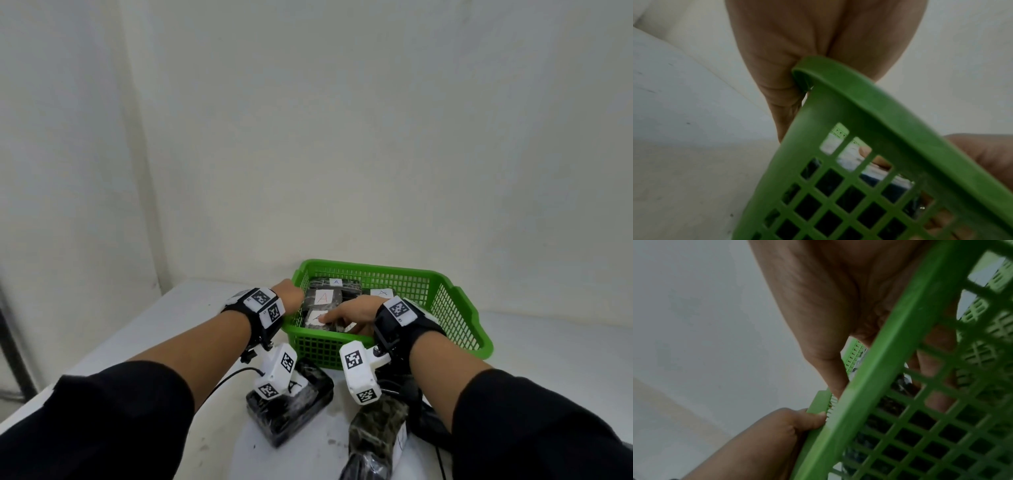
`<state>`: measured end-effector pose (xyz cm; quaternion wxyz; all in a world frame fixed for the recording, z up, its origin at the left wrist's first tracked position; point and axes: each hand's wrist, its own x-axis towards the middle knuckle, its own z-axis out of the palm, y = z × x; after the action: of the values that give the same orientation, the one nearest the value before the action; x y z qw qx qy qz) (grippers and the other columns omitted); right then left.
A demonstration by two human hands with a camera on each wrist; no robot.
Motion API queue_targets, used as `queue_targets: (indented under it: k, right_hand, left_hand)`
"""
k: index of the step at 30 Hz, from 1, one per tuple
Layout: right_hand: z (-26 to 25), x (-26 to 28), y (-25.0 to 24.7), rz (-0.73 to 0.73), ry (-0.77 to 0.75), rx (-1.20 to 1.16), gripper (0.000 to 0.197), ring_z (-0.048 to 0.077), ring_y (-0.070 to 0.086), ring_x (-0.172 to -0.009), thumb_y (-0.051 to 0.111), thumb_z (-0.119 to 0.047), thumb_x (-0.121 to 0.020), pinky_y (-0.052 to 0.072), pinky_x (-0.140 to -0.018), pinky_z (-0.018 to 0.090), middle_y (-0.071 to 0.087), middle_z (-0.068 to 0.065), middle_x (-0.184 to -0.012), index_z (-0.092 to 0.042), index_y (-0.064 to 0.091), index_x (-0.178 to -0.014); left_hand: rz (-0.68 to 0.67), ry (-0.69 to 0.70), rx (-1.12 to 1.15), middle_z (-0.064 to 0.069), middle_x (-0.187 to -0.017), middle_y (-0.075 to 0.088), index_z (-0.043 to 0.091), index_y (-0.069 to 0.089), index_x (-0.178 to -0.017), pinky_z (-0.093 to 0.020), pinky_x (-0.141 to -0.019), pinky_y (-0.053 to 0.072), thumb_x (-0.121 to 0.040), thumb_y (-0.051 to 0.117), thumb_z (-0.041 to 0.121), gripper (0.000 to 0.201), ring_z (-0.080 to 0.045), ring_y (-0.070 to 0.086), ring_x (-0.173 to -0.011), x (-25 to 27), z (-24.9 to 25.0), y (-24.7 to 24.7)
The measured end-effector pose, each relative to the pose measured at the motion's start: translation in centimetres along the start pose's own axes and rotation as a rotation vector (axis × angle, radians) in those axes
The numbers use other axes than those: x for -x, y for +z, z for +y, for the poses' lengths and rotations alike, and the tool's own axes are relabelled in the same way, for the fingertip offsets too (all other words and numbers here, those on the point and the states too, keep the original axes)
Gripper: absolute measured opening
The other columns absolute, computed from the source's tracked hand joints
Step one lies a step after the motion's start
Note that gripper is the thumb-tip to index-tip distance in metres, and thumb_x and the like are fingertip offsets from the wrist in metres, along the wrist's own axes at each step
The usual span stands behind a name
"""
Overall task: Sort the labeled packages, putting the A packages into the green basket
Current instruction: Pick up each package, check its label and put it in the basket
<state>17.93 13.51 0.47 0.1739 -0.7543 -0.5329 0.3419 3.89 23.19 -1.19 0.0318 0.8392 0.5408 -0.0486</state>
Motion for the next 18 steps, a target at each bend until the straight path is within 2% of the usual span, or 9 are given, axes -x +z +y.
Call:
queue_targets:
  k: [4, 6, 7, 9, 10, 12, 13, 15, 18]
  right_hand:
    - [-0.3, -0.1, 0.3, 0.055, 0.008, -0.01, 0.059, 0.022, 0.068, -0.11, 0.077, -0.048, -0.09, 0.054, -0.073, 0.025, 0.066, 0.007, -0.138, -0.008, 0.067, -0.133]
    - [-0.4, 0.0, 0.3, 0.022, 0.001, 0.007, 0.053, 0.025, 0.066, -0.123, 0.07, -0.045, -0.096, 0.055, -0.089, 0.029, 0.065, 0.012, -0.143, -0.007, 0.067, -0.134]
    - [-0.5, 0.1, 0.3, 0.005, -0.002, 0.001, 0.049, 0.024, 0.066, -0.122, 0.067, -0.042, -0.099, 0.055, -0.092, 0.029, 0.063, 0.014, -0.145, -0.007, 0.067, -0.134]
    - [-0.6, 0.1, 0.4, 0.007, -0.015, -0.007, 0.046, 0.016, 0.063, -0.107, 0.065, -0.039, -0.101, 0.054, -0.08, 0.023, 0.065, 0.009, -0.143, -0.007, 0.068, -0.134]
    - [-0.8, 0.0, 0.4, 0.005, -0.015, -0.004, 0.044, 0.014, 0.06, -0.102, 0.066, -0.038, -0.101, 0.052, -0.073, 0.019, 0.066, 0.007, -0.141, -0.007, 0.069, -0.132]
    - [-1.1, -0.2, 0.7, 0.003, -0.009, -0.002, 0.034, 0.014, 0.058, -0.097, 0.066, -0.035, -0.101, 0.05, -0.068, 0.017, 0.067, 0.011, -0.14, -0.008, 0.073, -0.12]
    - [-1.3, -0.2, 0.8, 0.008, -0.008, 0.0, 0.031, 0.014, 0.059, -0.096, 0.066, -0.034, -0.101, 0.054, -0.075, 0.02, 0.067, 0.012, -0.14, -0.008, 0.074, -0.115]
    - [-1.3, -0.4, 0.9, 0.03, -0.004, -0.023, 0.038, 0.015, 0.061, -0.097, 0.069, -0.031, -0.1, 0.057, -0.089, 0.028, 0.069, 0.012, -0.137, -0.003, 0.07, -0.124]
    - [-1.3, -0.2, 0.9, 0.051, 0.009, -0.097, 0.043, 0.016, 0.067, -0.084, 0.073, -0.029, -0.097, 0.056, -0.062, 0.022, 0.074, 0.011, -0.126, 0.001, 0.068, -0.128]
  left_hand:
    - [-0.005, 0.023, 0.0, -0.002, -0.069, 0.024, 0.009, 0.049, -0.098, -0.024, -0.077, 0.034, -0.102, 0.036, -0.003, 0.018, -0.011, 0.025, -0.058, 0.5, 0.2, -0.2]
    - [-0.013, 0.025, 0.008, -0.001, -0.069, 0.022, 0.009, 0.053, -0.104, -0.024, -0.076, 0.034, -0.103, 0.035, -0.002, 0.021, -0.011, 0.024, -0.058, 0.8, 0.2, -0.2]
    - [-0.015, 0.025, 0.038, -0.001, -0.07, 0.022, 0.007, 0.055, -0.102, -0.025, -0.073, 0.035, -0.103, 0.035, -0.002, 0.022, -0.011, 0.024, -0.058, 1.0, 0.2, -0.3]
    - [-0.037, -0.009, 0.083, -0.002, -0.069, 0.024, 0.0, 0.056, -0.092, -0.022, -0.059, 0.034, -0.102, 0.035, -0.002, 0.024, -0.011, 0.026, -0.058, 1.1, 0.3, -0.4]
    - [-0.042, -0.024, 0.133, -0.002, -0.069, 0.027, 0.001, 0.057, -0.095, -0.021, -0.055, 0.033, -0.102, 0.036, -0.002, 0.022, -0.01, 0.027, -0.057, 1.3, 0.2, -0.6]
    - [-0.029, -0.03, 0.2, -0.002, -0.068, 0.029, 0.003, 0.059, -0.106, -0.024, -0.063, 0.036, -0.101, 0.038, -0.002, 0.022, -0.01, 0.028, -0.057, 1.5, 0.2, -0.7]
    - [-0.044, -0.024, 0.184, -0.002, -0.067, 0.028, 0.002, 0.058, -0.101, -0.024, -0.067, 0.035, -0.101, 0.037, -0.003, 0.022, -0.01, 0.027, -0.057, 1.5, 0.2, -0.6]
    - [-0.04, -0.07, 0.293, -0.001, -0.068, 0.029, 0.001, 0.057, -0.089, -0.023, -0.061, 0.035, -0.102, 0.037, 0.0, 0.024, -0.01, 0.028, -0.057, 1.5, 0.1, -0.6]
    - [-0.045, -0.1, 0.395, -0.006, -0.078, 0.044, -0.002, 0.06, -0.108, -0.028, -0.074, 0.039, -0.104, 0.037, 0.008, 0.025, -0.016, 0.045, -0.067, 1.8, 0.2, -1.0]
